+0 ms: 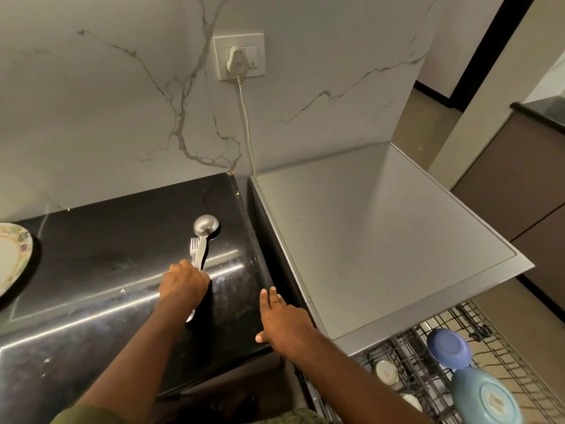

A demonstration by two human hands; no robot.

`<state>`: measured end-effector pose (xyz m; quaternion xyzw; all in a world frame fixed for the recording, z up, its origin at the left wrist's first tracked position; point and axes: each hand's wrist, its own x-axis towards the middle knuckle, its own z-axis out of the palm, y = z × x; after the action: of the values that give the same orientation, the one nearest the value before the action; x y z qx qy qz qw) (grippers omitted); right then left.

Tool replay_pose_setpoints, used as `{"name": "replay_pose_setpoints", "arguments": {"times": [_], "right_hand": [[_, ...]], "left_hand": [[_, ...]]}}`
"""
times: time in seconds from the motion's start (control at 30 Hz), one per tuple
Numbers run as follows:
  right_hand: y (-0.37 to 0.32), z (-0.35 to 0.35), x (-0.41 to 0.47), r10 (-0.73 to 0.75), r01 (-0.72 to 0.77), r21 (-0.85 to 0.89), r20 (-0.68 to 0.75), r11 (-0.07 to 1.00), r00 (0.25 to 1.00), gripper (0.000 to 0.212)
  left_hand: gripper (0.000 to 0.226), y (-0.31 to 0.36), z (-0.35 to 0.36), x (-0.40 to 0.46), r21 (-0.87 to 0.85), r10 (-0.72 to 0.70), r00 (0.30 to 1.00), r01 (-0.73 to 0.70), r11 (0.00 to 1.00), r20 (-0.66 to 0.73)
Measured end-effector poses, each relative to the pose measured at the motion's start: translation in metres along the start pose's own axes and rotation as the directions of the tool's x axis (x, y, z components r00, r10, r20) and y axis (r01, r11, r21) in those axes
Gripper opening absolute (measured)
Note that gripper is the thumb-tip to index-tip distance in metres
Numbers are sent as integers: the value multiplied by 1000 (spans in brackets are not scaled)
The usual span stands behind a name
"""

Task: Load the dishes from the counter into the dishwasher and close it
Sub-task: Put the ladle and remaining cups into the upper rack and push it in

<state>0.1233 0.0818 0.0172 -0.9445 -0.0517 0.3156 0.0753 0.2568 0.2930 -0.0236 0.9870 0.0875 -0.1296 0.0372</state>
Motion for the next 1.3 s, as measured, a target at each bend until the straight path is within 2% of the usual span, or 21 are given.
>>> {"name": "replay_pose_setpoints", "arguments": {"times": [0.17, 0.2, 0.33, 0.4, 0.6, 0.67, 0.77, 0.83, 0.87, 0.9, 0.97, 1.03, 1.1, 1.17, 1.23, 1.3], "right_hand": [[0, 0, 0, 1, -1, 19, -3, 1000, 1000, 96], [0, 0, 0, 0, 0, 21, -5, 1000, 1000, 96], [1, 1, -1, -11, 11, 30, -22, 999, 1000, 96], [0, 0, -3, -15, 17, 46, -27, 999, 1000, 95], [1, 0, -4, -29, 32, 86, -40, 996, 999, 95], [2, 0, -5, -32, 36, 101, -42, 994, 999, 95], [8, 7, -5, -45, 59, 145, -97, 988, 994, 94], [12, 16, -7, -41, 99, 281, -205, 955, 978, 85], [13, 20, -9, -4, 137, 441, -288, 887, 958, 72], [13, 20, -14, 73, 179, 618, -359, 765, 930, 55], [19, 13, -29, 231, 245, 877, -362, 414, 903, 28], [29, 0, -49, 194, 251, 961, -269, 114, 943, 40], [39, -7, -66, 136, 232, 967, -218, -101, 966, 46], [47, -7, -77, 217, 270, 941, -226, -202, 950, 40], [56, -3, -86, 356, 310, 932, -230, -189, 906, 33], [69, 3, -95, 443, 345, 921, -238, -180, 865, 38]], "left_hand": [[37, 6, -2, -10, -73, 1, 999, -4, 997, -44], [36, 3, -1, -8, -51, 10, 1000, -11, 999, -12], [38, -5, 1, -8, 39, 68, 997, -66, 997, -45], [37, -4, -3, -17, 52, 87, 996, -87, 995, 3], [36, -3, -20, -52, -283, -9, 1000, 6, 959, -10], [38, -1, -21, -69, -466, -32, 999, 16, 885, -26], [40, 13, -20, -99, -781, -12, 998, -42, 624, -64], [37, 29, -16, -120, -885, 49, 997, -72, 459, -56], [36, 37, -13, -131, -912, 85, 995, -83, 401, -53], [34, 45, -13, -142, -930, 127, 991, -94, 355, -51], [33, 64, -10, -163, -953, 237, 970, -112, 283, -44], [33, 85, -13, -184, -942, 366, 930, -156, 298, -39], [34, 105, -13, -202, -892, 501, 864, -260, 370, -44], [38, 125, -7, -212, -813, 591, 806, -369, 450, -39], [42, 142, -2, -217, -735, 693, 720, -489, 470, -35], [41, 158, -2, -221, -694, 775, 632, -562, 450, -10]]}}
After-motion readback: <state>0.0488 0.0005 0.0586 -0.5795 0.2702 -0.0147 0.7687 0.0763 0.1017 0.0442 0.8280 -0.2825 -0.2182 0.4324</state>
